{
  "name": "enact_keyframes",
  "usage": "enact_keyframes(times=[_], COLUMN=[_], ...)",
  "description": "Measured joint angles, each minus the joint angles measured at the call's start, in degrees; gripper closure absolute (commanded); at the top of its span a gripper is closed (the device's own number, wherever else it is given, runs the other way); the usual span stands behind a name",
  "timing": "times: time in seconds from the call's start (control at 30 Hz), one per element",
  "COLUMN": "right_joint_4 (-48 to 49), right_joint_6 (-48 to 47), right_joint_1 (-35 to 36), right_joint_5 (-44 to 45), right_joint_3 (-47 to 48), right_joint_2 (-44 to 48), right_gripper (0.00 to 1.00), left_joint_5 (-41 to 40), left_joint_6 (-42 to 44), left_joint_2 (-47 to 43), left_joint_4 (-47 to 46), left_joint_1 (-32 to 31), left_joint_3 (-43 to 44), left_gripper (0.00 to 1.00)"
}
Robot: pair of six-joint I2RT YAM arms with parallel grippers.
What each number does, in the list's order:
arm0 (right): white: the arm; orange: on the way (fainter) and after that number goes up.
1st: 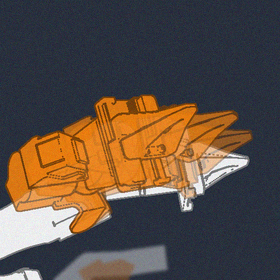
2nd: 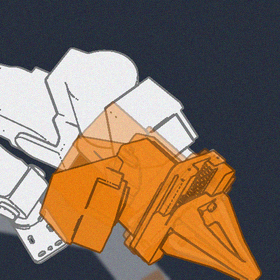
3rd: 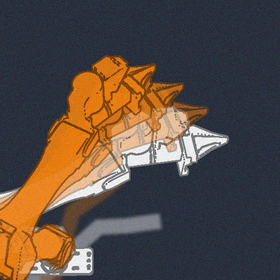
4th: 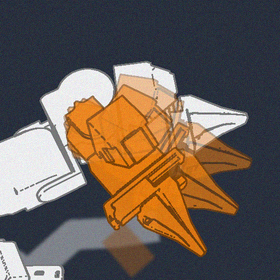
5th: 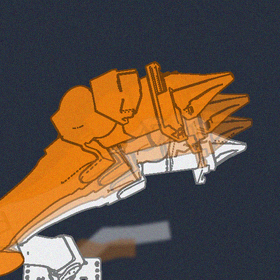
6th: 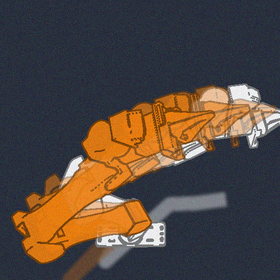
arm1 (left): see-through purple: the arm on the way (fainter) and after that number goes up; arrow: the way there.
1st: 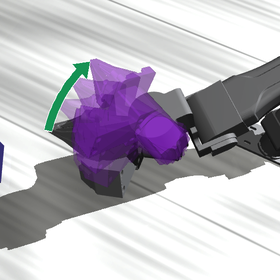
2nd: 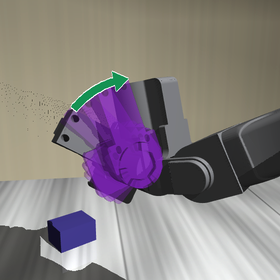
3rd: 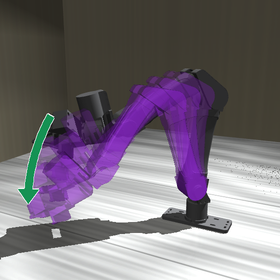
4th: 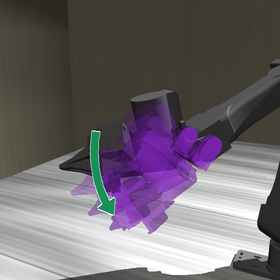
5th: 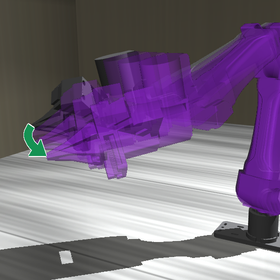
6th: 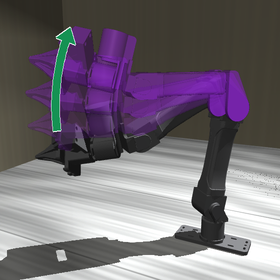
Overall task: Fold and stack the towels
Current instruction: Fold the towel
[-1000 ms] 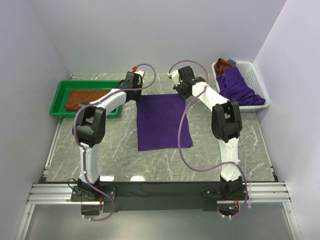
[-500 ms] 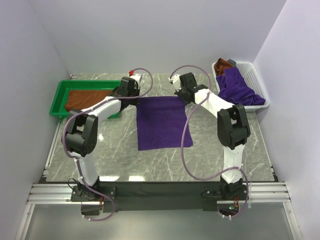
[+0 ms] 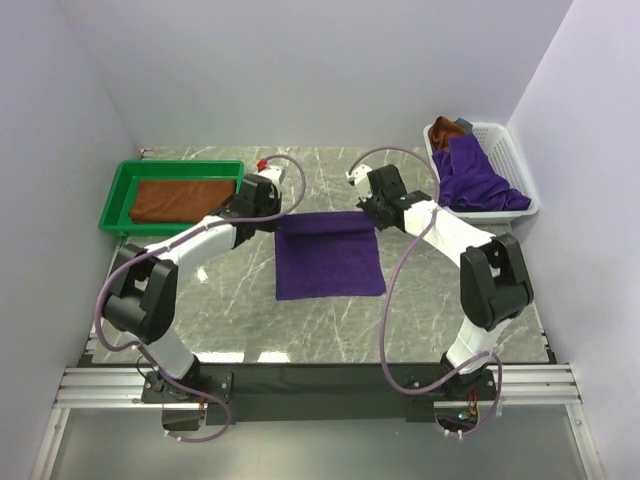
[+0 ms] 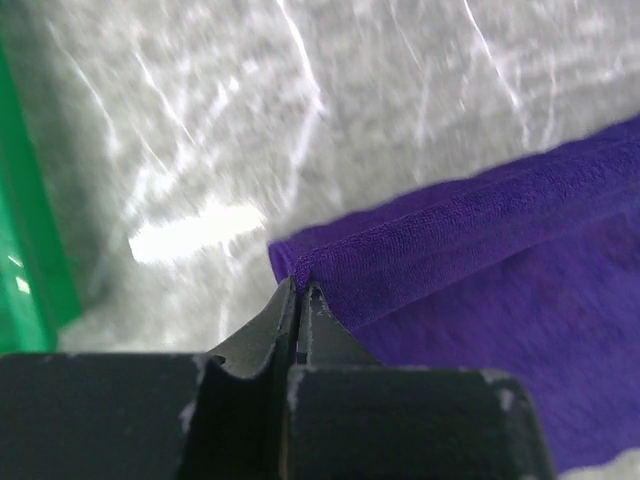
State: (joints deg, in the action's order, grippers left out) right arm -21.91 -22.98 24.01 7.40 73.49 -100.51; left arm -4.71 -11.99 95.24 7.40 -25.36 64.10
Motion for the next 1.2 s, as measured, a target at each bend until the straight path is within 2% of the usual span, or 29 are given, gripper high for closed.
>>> enact_keyframes(times=[0.47, 0.8, 1.2], right_joint_4=[-4.4, -7.8, -8.7], right_joint_6=[6.8, 13.4, 17.0], right_joint_1=[5.0, 5.3, 6.5], right_joint_5=[-0.1, -0.5, -0.7], right_joint_3=[-8.7, -15.7, -19.3], right_joint_2=[8.6, 14.5, 13.9], right_gripper=[1.0, 1.0, 1.0], left_joint_5=[-2.3, -2.3, -2.2], left_joint_6=[-6.9, -10.6, -16.0], left_joint_2=[-7.4, -9.7, -10.0], left_joint_4=[4.9, 7.6, 9.2], left_joint_1=[-3.8, -5.1, -7.6], left_joint_3=[-7.4, -9.9, -14.6], left_gripper=[0.99, 0.99, 0.99])
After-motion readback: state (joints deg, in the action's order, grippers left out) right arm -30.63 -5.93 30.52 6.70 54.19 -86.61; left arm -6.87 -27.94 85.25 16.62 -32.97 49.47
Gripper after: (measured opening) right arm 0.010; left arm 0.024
